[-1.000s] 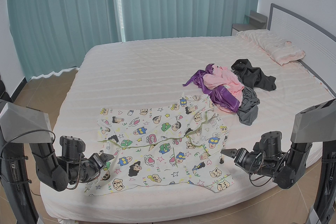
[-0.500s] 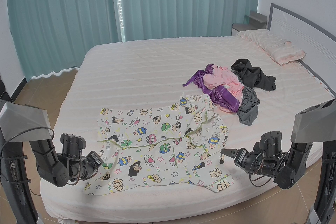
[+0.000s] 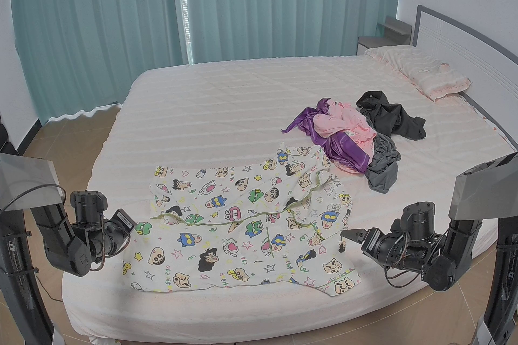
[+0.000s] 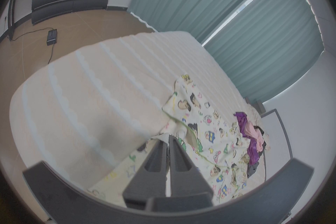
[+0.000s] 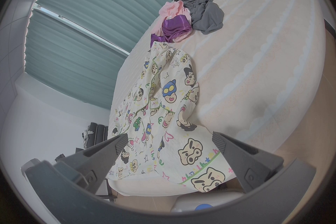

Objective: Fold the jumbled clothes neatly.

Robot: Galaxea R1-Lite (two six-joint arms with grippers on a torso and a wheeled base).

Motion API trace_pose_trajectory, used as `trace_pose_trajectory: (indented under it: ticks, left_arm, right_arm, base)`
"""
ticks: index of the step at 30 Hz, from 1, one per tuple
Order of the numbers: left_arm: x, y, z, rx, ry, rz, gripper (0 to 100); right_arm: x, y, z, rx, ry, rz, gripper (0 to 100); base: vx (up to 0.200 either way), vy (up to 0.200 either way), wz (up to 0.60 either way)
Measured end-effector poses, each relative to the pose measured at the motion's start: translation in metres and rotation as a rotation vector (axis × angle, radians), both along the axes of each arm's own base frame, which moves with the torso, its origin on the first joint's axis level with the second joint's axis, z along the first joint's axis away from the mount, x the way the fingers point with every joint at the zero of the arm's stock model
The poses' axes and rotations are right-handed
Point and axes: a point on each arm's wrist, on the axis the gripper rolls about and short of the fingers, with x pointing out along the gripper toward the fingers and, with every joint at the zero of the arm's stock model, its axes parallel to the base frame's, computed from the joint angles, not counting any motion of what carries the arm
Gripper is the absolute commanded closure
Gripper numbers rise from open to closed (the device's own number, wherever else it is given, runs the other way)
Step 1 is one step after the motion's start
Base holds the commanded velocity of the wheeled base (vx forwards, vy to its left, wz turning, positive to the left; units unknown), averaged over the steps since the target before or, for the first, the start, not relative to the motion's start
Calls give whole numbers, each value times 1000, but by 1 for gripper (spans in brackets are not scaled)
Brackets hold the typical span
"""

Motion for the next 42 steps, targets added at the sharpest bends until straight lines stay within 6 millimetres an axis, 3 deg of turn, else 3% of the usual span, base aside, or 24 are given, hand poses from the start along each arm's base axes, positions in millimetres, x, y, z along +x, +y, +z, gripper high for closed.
trace_pose_trajectory:
  ticks: [9, 10, 19, 24, 31, 42]
  left_arm:
    - [4, 10, -21, 92, -1, -26, 100]
    - [6, 12, -24, 99, -1, -25, 0]
    - [17, 20, -37, 113, -2, 11, 0]
    - [19, 30, -43, 92, 6, 58, 0]
    - [15, 33, -36, -78, -15, 63, 0]
    - [0, 29, -7, -273, -50, -12, 0]
  right_arm:
    - [0, 0, 0, -1, 0, -1, 0]
    - [0, 0, 0, -1, 0, -1, 0]
    - [2, -3, 0, -4, -6, -15, 0]
    - [15, -11, 3, 2, -31, -53, 0]
    - [54, -23, 4, 2, -40, -120, 0]
    - [134, -27, 12, -19, -18, -191, 0]
  base:
    - [0, 0, 0]
    - [0, 0, 0]
    - [0, 0, 0]
    - [0, 0, 0]
    - [0, 0, 0]
    - [0, 0, 0]
